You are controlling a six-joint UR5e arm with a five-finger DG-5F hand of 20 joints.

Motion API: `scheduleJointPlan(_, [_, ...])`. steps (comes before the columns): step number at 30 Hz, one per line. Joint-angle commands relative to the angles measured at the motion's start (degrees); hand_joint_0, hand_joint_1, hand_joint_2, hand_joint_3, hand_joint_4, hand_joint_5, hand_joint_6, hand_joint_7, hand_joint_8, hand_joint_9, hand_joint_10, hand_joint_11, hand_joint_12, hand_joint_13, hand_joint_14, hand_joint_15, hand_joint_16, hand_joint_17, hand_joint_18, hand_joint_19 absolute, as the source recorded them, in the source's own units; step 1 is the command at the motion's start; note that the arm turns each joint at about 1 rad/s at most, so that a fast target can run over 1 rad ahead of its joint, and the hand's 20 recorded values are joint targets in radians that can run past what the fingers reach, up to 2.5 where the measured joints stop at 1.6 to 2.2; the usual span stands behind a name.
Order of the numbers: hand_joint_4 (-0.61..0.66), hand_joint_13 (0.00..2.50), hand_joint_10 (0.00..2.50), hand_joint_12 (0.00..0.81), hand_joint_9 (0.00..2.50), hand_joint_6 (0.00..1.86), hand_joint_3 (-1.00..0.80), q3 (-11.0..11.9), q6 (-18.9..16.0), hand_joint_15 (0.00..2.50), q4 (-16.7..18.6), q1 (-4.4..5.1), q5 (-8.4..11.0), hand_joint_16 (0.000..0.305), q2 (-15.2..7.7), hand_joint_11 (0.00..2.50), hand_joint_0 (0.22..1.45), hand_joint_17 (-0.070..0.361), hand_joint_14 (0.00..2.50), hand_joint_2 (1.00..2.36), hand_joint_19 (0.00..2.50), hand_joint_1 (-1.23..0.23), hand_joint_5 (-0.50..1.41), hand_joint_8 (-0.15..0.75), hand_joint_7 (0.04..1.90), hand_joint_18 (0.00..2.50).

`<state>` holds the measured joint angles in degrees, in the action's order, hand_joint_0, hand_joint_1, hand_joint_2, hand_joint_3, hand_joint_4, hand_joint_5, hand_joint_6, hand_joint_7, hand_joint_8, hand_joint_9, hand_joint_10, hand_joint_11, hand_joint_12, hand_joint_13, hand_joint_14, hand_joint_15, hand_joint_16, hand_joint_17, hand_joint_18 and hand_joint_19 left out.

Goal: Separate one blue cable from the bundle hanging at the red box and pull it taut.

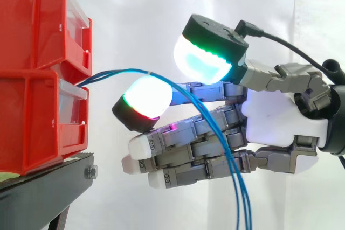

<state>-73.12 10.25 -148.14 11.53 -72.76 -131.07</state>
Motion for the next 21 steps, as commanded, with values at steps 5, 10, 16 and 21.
scheduleJointPlan(5, [0.15, 0.42, 0.01, 0.268, 0.6, 0.78, -0.29, 0.0, -1.81, 0.01, -0.66, 0.59, 0.6, 0.031, -0.06, 0.28, 0.64, 0.069, 0.0, 1.02, 0.12, -0.77, -0.19, 0.29, 0.96, 0.34])
scheduleJointPlan(10, [0.18, 0.45, 0.01, 0.273, 0.63, 0.82, -0.38, 0.0, -2.78, 0.03, -0.84, 0.59, 0.6, 0.031, -0.06, 0.33, 0.69, 0.07, 0.0, 1.01, 0.12, -0.78, -0.2, 0.292, 0.82, 0.38])
scheduleJointPlan(16, [0.19, 0.5, 0.01, 0.275, 0.67, 0.86, -0.5, 0.0, -2.86, 0.05, -1.36, 0.59, 0.6, 0.032, -0.06, 0.39, 0.68, 0.071, 0.0, 1.0, 0.14, -0.84, -0.19, 0.299, 0.86, 0.46])
scheduleJointPlan(21, [0.18, 0.51, 0.01, 0.282, 0.7, 0.86, -0.5, 0.0, -3.21, 0.06, -2.15, 0.59, 0.52, 0.034, -0.06, 0.39, 0.54, 0.076, 0.0, 1.0, 0.15, -0.72, -0.19, 0.314, 0.86, 0.47])
